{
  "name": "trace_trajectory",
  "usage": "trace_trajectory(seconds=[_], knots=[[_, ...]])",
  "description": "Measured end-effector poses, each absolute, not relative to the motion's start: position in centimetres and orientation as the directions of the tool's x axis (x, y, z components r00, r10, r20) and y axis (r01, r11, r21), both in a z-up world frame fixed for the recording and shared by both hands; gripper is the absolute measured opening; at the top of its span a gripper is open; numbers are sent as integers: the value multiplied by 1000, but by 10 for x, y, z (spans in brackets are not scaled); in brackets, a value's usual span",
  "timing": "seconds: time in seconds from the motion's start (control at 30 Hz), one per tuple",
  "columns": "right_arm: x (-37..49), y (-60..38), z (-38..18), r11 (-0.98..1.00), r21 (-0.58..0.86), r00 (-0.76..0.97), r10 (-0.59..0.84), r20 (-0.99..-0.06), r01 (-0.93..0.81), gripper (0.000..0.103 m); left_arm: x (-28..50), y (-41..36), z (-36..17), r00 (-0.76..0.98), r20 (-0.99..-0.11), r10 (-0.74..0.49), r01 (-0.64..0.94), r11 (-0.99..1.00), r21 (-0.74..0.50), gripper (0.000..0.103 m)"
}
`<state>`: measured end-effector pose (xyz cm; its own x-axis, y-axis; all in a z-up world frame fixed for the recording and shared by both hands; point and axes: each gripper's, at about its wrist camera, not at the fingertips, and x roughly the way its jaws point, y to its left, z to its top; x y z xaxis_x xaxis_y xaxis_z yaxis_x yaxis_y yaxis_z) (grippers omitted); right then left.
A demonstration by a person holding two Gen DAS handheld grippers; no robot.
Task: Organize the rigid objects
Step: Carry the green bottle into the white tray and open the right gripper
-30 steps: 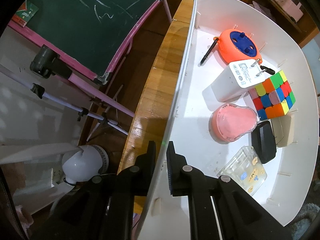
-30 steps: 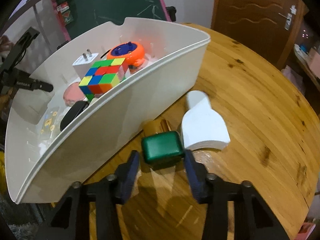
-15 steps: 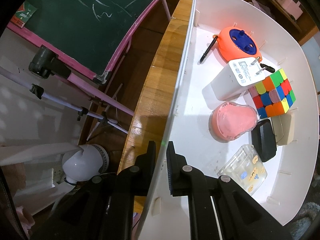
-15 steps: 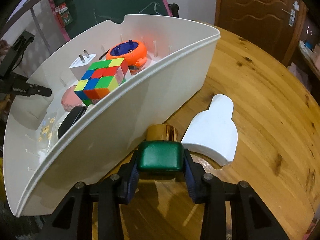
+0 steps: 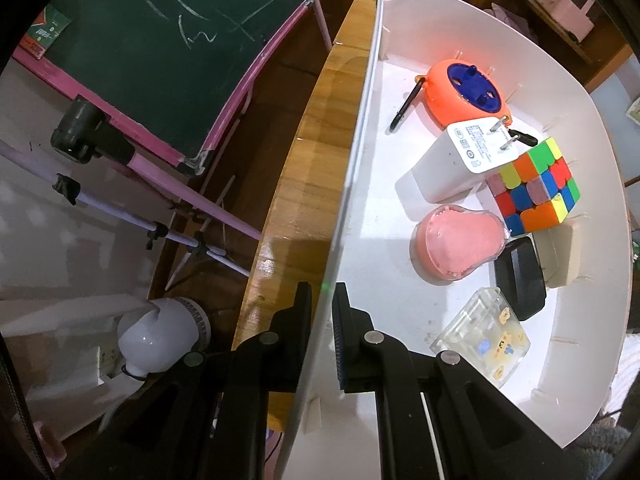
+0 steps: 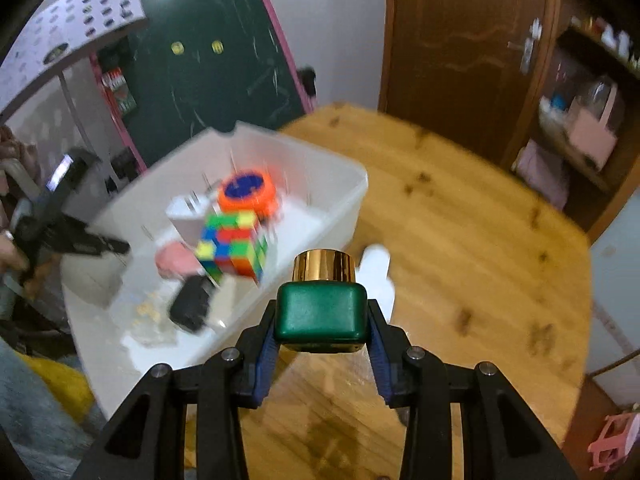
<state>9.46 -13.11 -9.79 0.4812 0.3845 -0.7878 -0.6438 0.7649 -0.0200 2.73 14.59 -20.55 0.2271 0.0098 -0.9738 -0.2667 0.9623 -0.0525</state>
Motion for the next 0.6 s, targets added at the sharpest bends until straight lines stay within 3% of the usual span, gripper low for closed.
trace_trajectory(seconds=[0.4, 0.6], knots=[[77, -65, 16, 770, -78, 602, 427, -675, -633, 40, 24, 149, -205, 272, -960, -62, -216, 968, -124, 10], [81, -23, 23, 757, -41, 561, 446, -698, -653, 40, 21, 155, -205, 295, -951, -97, -199, 967, -161, 10]])
